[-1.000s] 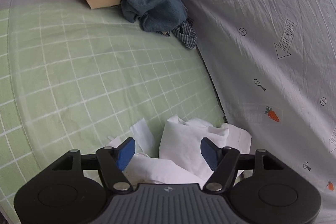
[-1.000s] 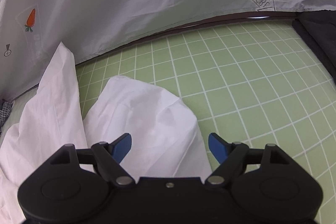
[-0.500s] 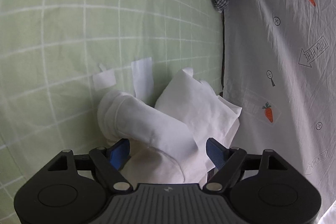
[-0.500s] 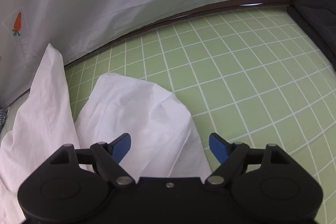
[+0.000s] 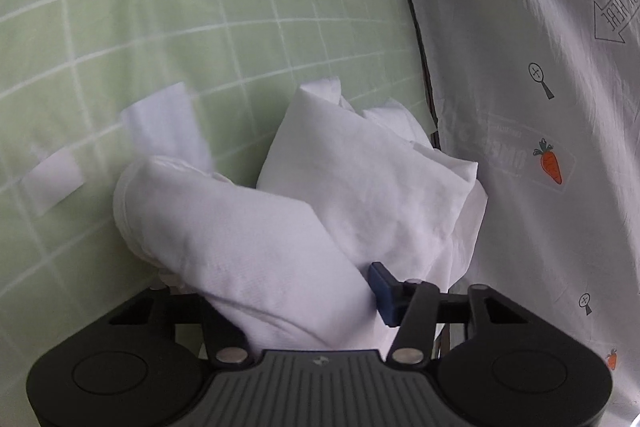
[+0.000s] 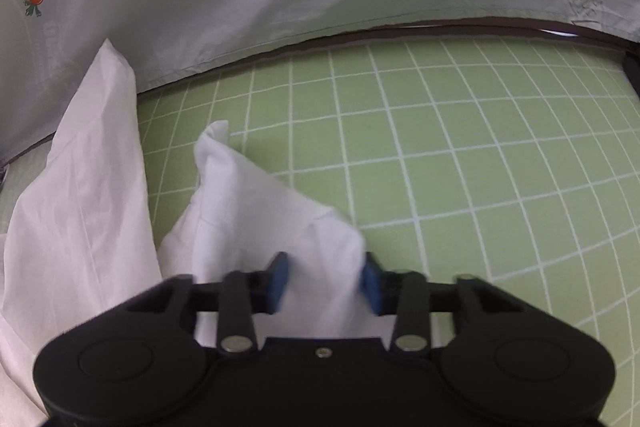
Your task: Fold clothes
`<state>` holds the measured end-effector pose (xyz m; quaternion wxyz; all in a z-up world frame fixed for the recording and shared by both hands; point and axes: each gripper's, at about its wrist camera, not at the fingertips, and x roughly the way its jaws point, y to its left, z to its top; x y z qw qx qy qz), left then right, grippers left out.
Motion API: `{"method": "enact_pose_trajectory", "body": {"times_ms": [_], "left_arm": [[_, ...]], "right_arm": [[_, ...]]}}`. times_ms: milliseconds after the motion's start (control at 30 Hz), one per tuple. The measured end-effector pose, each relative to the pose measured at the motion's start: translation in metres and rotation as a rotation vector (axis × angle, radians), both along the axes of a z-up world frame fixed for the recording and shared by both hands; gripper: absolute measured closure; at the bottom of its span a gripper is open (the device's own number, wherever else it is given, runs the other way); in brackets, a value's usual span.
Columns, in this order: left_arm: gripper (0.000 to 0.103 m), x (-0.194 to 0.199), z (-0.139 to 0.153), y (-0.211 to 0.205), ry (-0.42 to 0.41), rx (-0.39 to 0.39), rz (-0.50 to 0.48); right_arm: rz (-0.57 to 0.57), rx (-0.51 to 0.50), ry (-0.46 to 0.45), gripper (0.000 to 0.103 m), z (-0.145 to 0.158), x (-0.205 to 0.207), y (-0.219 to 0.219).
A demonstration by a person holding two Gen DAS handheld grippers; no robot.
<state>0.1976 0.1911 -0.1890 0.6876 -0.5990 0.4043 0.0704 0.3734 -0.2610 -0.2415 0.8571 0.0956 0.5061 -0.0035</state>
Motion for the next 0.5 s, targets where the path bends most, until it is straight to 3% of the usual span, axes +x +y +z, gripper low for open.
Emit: {"method": "enact_pose_trajectory", "body": {"times_ms": [167, 267, 367, 500], "left_arm": [[0.07, 0.072, 0.011, 0.003, -0.069, 0.09, -0.024], [0.078, 0.102, 0.022, 0.012, -0.095, 0.107, 0.002], [0.084, 0.106, 0.054, 0.02, -0.161, 0.173, 0.02], [0.086, 0.07, 0.094, 0.031, -0.218, 0.286, 0.042]], "right_arm": [[0.068, -0.017, -0.036, 0.097, 0.002, 0.045, 0.032], [0.013, -0.03, -0.124, 0.098, 0.025, 0.054, 0.031], [-0.067, -0.042, -0.247, 0.098, 0.062, 0.048, 0.016], [-0.136, -0.104, -0.414, 0.098, 0.114, -0.008, -0.02]]}}
